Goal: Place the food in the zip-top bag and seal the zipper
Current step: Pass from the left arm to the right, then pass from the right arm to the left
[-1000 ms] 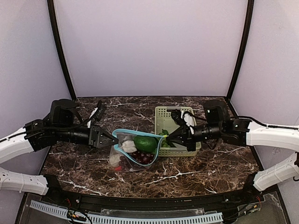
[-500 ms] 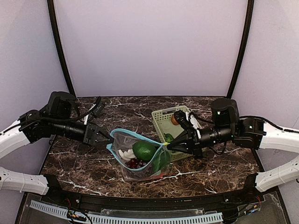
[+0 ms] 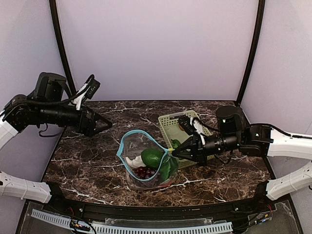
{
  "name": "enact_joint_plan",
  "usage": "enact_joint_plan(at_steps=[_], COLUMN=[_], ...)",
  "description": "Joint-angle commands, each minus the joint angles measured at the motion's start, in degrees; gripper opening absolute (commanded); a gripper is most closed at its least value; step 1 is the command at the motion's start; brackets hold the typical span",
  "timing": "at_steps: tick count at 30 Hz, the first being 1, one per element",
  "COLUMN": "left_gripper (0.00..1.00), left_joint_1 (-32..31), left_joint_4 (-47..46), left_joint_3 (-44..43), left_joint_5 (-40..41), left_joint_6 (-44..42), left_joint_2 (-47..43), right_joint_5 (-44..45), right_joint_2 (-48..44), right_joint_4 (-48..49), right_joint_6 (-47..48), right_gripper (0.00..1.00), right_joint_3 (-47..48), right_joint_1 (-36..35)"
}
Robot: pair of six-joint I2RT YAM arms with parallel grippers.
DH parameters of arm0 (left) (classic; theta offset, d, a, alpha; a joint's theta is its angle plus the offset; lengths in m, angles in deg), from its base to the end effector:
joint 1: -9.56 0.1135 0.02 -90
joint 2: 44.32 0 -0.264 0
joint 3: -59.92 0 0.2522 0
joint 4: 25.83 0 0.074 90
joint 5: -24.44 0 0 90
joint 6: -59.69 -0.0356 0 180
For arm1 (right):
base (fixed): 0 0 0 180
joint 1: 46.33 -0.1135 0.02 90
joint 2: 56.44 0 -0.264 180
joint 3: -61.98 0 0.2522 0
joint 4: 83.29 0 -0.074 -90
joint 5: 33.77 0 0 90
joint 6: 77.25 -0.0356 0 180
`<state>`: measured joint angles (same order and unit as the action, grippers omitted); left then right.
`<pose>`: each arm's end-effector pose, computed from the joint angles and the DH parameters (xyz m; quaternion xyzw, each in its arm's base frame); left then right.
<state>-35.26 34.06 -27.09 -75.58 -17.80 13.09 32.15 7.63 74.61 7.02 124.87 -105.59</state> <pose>0.1313 -0.1392 0.4055 0.2821 0.8178 -0.3043 0.3988 0.1176 0.2262 0.3036 -0.4703 0.6777 0.4359 0.3600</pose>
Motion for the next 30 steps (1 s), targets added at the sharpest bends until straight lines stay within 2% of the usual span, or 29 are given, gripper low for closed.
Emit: enact_joint_plan(at_steps=[1,5,11,14,22,30], left_gripper=[0.89,0.88,0.84,0.82,0.77,0.63], left_joint_1=[0.26,-0.78,-7.08,-9.74,-14.08,-16.51], left_joint_4=[-5.71,-14.27,-22.1,-24.76,-24.9,-24.95], left_joint_3=[-4.22,-4.03,-4.38,-5.63,-6.99,-5.96], left_joint_5=[-0.63,-11.76,-14.6,-14.61,-12.46,-8.99], left_joint_6=[-9.48,-10.71,-12.16,-12.14,-12.16,-12.16], left_joint_2=[0.76,5.07,12.6,16.56,22.96,25.19], right_joint_5=[2.62,3.23,3.99,4.42,7.45,7.27], right_joint_2=[-0.95,-0.89,-1.38,-1.24,-1.08,0.05], right_joint_4=[3.22,3.76,5.15,5.22,5.2,5.7], right_joint_6=[-1.87,-2.78,-4.0,-4.15,-5.31,-5.54], right_gripper=[0.0,0.0,0.0,0.0,0.0,0.0], right_joint_3=[1.53,1.51,0.8,0.88,1.19,2.33], right_joint_1=[-0.45,-0.43,-0.47,-0.51,-0.48,-0.49])
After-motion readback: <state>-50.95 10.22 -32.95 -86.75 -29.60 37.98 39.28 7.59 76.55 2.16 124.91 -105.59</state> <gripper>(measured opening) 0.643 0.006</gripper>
